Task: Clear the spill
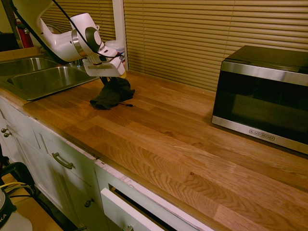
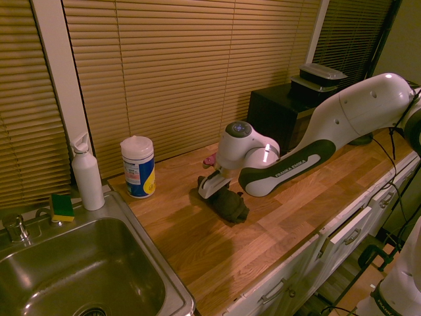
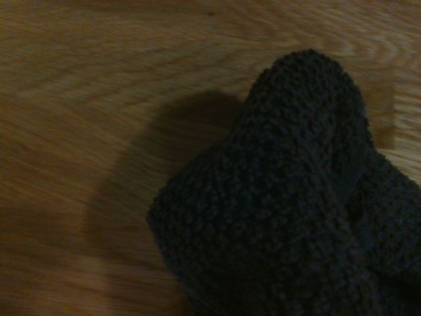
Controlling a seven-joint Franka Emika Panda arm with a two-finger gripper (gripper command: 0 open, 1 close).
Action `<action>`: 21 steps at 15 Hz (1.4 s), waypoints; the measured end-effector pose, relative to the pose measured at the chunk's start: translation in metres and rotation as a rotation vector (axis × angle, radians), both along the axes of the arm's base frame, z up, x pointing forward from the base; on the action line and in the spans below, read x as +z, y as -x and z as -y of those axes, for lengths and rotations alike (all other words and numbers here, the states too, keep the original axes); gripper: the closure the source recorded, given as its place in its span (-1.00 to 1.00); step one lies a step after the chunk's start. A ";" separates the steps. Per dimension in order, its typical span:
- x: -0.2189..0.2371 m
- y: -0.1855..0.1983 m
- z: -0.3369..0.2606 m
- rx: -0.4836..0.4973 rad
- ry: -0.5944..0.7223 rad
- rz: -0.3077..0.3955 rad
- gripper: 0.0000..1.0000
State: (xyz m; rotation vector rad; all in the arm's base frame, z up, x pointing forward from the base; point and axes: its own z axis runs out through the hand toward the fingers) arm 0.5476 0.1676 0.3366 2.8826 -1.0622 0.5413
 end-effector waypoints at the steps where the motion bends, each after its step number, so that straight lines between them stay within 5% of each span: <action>1: 0.002 -0.001 0.013 -0.014 -0.005 0.000 1.00; 17: 0.024 -0.001 0.206 -0.205 -0.074 0.002 1.00; 21: 0.025 0.001 0.201 -0.191 -0.081 0.000 1.00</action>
